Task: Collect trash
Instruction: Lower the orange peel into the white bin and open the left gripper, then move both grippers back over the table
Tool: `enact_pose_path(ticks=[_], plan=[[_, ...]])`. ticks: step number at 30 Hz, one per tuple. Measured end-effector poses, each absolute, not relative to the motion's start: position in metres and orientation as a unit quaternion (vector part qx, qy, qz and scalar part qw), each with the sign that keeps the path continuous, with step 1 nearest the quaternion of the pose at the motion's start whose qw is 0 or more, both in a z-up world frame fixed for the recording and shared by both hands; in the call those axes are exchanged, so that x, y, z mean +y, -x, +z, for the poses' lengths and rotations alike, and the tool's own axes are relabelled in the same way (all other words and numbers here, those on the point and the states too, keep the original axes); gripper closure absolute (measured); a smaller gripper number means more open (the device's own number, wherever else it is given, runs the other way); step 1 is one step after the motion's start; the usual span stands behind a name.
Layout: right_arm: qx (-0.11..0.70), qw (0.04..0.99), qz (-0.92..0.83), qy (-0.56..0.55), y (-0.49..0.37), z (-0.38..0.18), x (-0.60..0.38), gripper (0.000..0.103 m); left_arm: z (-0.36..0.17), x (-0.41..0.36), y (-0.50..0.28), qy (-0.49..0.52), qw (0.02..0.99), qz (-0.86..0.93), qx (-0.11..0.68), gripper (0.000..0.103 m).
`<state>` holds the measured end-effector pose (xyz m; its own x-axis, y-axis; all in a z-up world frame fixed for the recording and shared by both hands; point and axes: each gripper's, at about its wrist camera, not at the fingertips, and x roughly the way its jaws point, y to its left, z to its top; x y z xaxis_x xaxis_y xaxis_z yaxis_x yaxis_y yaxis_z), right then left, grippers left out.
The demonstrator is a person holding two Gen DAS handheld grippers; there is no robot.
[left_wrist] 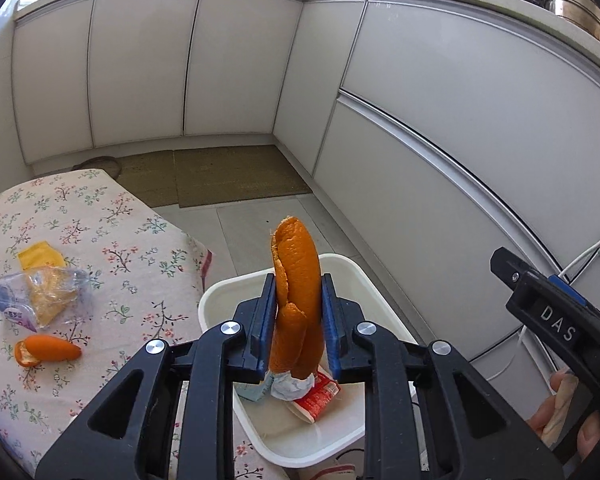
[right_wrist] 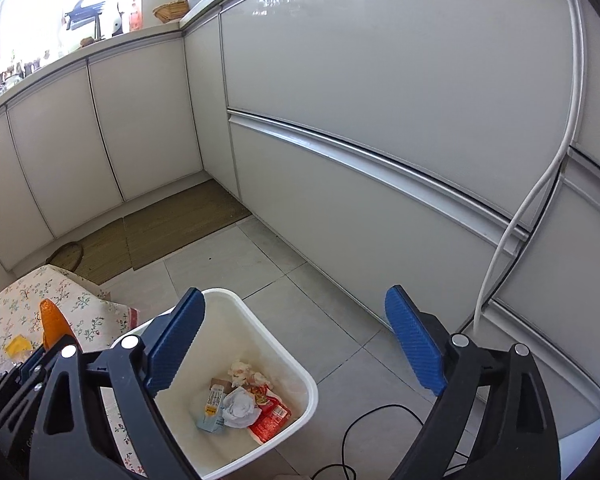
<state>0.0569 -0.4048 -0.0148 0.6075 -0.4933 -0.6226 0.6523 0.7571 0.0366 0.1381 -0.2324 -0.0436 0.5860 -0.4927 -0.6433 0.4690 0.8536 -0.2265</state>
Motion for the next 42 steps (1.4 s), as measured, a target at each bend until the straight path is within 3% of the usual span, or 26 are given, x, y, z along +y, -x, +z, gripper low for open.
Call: enact_pose_path(ticks=[3, 6, 11, 13, 20, 42], plan=[[0.298, 0.887, -0.327, -0.131, -0.054, -0.014, -0.408, 0.014, -0.049, -0.237, -0.141, 0.021, 0.881, -0.279, 0.382, 0.079], [0.293, 0.889, -0.329, -0.124, -0.053, -0.013, -0.407, 0.013, -0.048, -0.238, -0.14, 0.013, 0.885, -0.273, 0.376, 0.07], [0.281, 0.892, -0.338, -0.102, -0.052, -0.01, -0.395, 0.007, -0.038, -0.226, -0.139, 0.019, 0.904, -0.235, 0.357, 0.028], [0.276, 0.894, -0.342, -0.086, -0.053, -0.009, -0.388, 0.007, -0.033, -0.218, -0.139, 0.02, 0.911, -0.213, 0.352, 0.02], [0.278, 0.905, -0.317, -0.064, -0.061, -0.004, -0.359, 0.007, -0.028, -0.182, -0.142, 0.024, 0.922, -0.153, 0.354, 0.013], [0.295, 0.945, -0.143, -0.005, -0.11, 0.001, -0.194, 0.007, -0.008, -0.009, -0.127, 0.076, 0.928, 0.031, 0.363, 0.013]])
